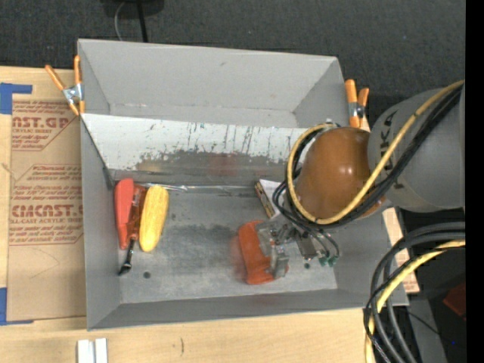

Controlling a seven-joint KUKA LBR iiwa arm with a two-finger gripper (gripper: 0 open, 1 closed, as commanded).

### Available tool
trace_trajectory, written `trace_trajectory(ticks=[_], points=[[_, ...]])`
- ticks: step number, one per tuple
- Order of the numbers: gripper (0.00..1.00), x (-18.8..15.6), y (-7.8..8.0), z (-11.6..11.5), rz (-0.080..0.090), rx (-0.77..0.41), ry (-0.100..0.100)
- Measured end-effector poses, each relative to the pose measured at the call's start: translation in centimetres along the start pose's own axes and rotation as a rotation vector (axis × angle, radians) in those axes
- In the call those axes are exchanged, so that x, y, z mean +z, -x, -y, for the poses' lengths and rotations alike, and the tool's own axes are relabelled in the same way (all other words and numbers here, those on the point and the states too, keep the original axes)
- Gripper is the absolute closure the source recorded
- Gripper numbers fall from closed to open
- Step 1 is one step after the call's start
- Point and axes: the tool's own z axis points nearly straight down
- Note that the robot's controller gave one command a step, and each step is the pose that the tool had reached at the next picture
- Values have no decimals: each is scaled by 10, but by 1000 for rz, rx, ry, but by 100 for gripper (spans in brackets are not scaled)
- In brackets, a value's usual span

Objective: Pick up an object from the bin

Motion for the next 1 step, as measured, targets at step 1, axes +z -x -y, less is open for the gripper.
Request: trace_trajectory(ticks=[1], points=[[100,0,0,0,0,0,0]])
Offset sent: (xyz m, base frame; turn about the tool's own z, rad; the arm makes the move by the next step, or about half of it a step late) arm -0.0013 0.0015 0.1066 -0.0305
